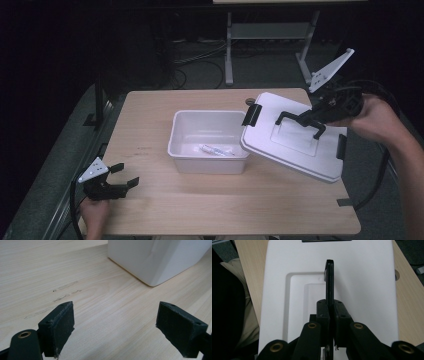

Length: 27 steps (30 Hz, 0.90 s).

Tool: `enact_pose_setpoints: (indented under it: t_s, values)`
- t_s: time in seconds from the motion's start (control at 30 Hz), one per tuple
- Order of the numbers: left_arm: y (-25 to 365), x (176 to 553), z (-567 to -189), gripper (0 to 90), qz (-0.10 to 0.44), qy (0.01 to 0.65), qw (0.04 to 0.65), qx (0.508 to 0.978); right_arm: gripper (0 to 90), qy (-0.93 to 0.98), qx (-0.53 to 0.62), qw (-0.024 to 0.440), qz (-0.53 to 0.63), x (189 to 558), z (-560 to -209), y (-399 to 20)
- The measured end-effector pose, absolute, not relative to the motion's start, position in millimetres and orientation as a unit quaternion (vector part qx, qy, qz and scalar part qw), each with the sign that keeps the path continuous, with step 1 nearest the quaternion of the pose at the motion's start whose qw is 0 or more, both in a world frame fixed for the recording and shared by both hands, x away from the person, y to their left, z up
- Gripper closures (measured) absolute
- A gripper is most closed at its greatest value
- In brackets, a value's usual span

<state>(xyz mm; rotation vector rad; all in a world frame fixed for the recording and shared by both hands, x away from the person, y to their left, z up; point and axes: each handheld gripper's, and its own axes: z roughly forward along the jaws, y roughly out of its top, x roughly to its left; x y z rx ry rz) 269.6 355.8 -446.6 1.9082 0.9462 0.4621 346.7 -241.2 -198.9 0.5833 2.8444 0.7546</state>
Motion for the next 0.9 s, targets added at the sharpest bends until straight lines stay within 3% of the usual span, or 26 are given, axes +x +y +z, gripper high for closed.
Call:
enact_pose_setpoints:
  t_s: [0.9]
  values:
    - [359, 270, -447, 14.3, 0.187, 0.388, 0.464, 0.774, 84.6, 0.957, 0.150, 0.052, 0.243, 371, -200, -187]
